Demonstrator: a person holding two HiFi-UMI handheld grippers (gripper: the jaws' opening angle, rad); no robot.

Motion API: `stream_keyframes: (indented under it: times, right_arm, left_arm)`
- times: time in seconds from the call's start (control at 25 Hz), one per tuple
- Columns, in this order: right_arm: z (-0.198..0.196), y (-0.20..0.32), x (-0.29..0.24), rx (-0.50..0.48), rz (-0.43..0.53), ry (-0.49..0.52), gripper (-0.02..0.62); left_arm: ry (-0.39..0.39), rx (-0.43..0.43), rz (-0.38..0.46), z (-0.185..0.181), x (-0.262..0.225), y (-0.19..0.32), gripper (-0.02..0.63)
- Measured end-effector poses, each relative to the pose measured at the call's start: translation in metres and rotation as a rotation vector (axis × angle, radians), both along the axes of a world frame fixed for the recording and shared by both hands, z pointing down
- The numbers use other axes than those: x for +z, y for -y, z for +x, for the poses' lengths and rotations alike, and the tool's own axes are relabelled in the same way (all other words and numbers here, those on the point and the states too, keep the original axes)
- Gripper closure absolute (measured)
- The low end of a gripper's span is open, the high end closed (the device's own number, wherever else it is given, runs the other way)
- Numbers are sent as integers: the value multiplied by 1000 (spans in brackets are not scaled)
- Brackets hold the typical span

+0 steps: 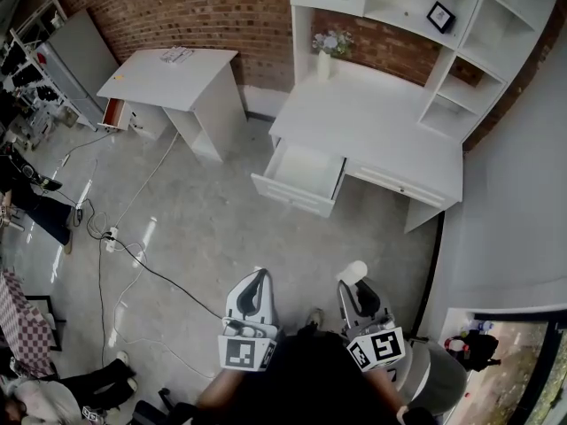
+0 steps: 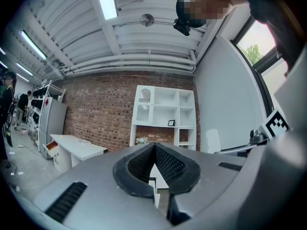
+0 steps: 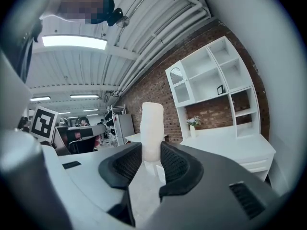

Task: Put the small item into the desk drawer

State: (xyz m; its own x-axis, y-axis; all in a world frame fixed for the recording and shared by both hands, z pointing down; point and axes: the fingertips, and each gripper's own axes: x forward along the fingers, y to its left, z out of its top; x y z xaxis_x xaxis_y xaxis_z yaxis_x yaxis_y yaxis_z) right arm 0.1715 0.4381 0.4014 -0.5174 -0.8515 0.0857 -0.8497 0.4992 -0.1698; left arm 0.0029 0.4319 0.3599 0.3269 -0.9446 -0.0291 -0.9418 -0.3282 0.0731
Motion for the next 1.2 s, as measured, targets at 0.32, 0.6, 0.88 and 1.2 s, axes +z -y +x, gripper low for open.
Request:
stream_keyframes:
  times: [0.32, 0.6, 0.88, 1.2]
  right_arm:
    - [26, 7, 20, -57, -18, 10, 457]
    - [28, 40, 25, -38, -25, -1, 459]
    - [3, 112, 18, -7, -19, -20, 459]
    - [-53, 205, 6, -1, -22, -43, 459]
  left_arm:
    - [9, -46, -41, 24, 15, -3, 584]
    - [13, -33, -37, 24, 20, 34, 584]
    - [-28, -1, -21, -1, 24, 117, 584]
    - [-71, 17, -32, -54, 18, 206, 584]
